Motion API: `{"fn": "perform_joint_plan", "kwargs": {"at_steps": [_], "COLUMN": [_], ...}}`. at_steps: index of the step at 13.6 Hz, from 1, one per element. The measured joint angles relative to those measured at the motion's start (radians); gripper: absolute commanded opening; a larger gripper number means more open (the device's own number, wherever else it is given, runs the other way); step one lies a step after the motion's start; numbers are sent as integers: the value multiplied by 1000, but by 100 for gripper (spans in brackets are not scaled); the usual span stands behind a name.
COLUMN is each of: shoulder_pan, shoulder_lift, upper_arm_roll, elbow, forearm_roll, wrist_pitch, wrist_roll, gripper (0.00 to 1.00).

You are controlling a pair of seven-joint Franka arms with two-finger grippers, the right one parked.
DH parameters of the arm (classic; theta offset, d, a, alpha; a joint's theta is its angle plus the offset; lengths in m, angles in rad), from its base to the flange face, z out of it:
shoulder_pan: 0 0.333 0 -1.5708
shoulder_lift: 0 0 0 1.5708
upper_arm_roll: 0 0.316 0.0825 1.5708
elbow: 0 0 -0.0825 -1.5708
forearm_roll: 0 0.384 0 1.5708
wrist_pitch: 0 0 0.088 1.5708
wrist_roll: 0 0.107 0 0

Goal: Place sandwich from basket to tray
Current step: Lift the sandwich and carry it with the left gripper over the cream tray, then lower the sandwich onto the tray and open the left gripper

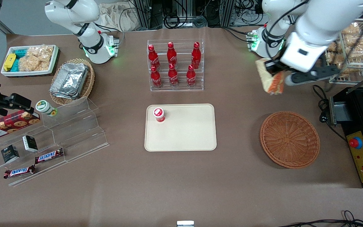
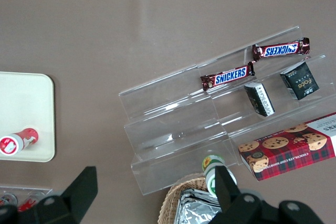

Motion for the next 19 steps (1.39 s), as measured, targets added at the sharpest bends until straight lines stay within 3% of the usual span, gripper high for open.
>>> {"fn": "perform_joint_plan", "kwargs": {"at_steps": [4, 7, 16, 17, 19], "shoulder_pan": [-4, -48, -168, -171, -172], "shoulder_lift": [142, 287, 661, 689, 726], "upper_arm_roll": [-118, -134, -135, -135, -135], "elbow": [-27, -42, -49, -49, -47], "forearm_roll": [1, 29, 287, 307, 337], "wrist_pitch": [186, 328, 618, 630, 642], "wrist_roll": [-163, -235, -432, -434, -435], "gripper": [1, 1, 2, 8, 33]}}
